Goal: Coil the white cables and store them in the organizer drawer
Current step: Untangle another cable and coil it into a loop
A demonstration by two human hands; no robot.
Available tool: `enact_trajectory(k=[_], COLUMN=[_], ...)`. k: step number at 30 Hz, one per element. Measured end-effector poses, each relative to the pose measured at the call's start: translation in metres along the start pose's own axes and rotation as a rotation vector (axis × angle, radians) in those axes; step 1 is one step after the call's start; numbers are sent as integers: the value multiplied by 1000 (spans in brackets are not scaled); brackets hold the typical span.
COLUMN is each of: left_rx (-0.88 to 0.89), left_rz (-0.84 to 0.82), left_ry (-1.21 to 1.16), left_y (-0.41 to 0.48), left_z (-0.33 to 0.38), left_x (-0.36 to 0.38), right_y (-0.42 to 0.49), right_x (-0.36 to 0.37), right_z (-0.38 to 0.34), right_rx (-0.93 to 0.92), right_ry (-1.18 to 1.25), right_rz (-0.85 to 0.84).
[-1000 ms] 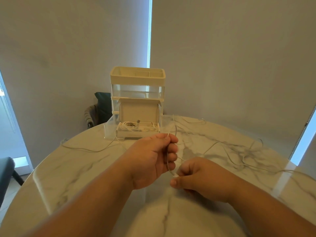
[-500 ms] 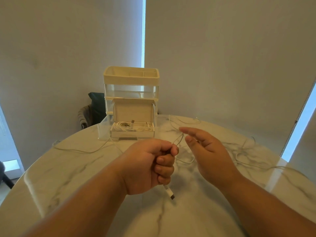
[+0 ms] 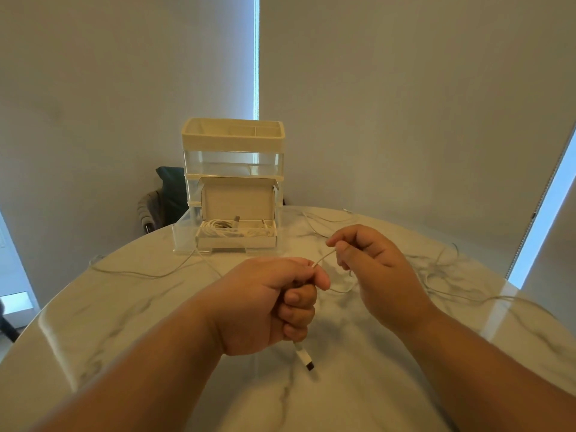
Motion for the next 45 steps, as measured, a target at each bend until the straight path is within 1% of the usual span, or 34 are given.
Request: enact_trajectory(k=[2, 5, 7, 10, 14, 17, 19, 22, 24, 27, 32, 34, 37, 42, 45], left_rx=[-4, 7, 33, 110, 237, 315, 359, 408, 406, 392, 376, 381, 366, 322, 318], left_rz=[-38, -57, -58, -66, -58, 19, 102, 204, 276, 363, 435, 458, 506, 616, 618], left_ry=[-8, -17, -30, -92, -231, -346, -431, -534, -548, -537, -575, -583, -558, -502, -472], left_y=[-1, -1, -2, -3, -5, -5, -6, -7, -6, -3, -3, -4, -5, -8, -8], left_z=[0, 1, 4, 12, 22, 28, 32, 36, 33, 28, 24, 25, 23, 16, 16], left_x=[1, 1, 0, -1, -3, -9, -17, -29, -37, -47, -59, -65, -74, -86, -88], right_y=[0, 0, 1, 1, -4, -7, -10, -16, -20, -26, -35, -35, -33, -34, -30], right_x=[-2, -3, -1, 3, 10, 19, 28, 42, 46, 54, 64, 65, 63, 64, 60], right_z=[-1, 3, 5, 7, 19, 26, 27, 30, 31, 26, 25, 24, 16, 15, 11], right_rx=[6, 21, 30, 57, 151, 193, 214, 261, 285, 286, 319, 290, 231, 180, 120], right_ry=[41, -6, 16, 56, 85, 61, -21, -251, -380, -385, -365, -407, -402, -481, -492], right_rz=[4, 15, 16, 19, -18, -81, -160, -325, -372, -424, -570, -578, -532, -560, -500])
Point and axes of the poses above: each hand's wrist, its own y-axis towards the middle knuckle, its own x-axis out of the palm, z = x × y, the point moved 7 cm from there along y, towards the middle knuckle, and after that the axes turned 12 degrees about y, right-handed, at the moved point
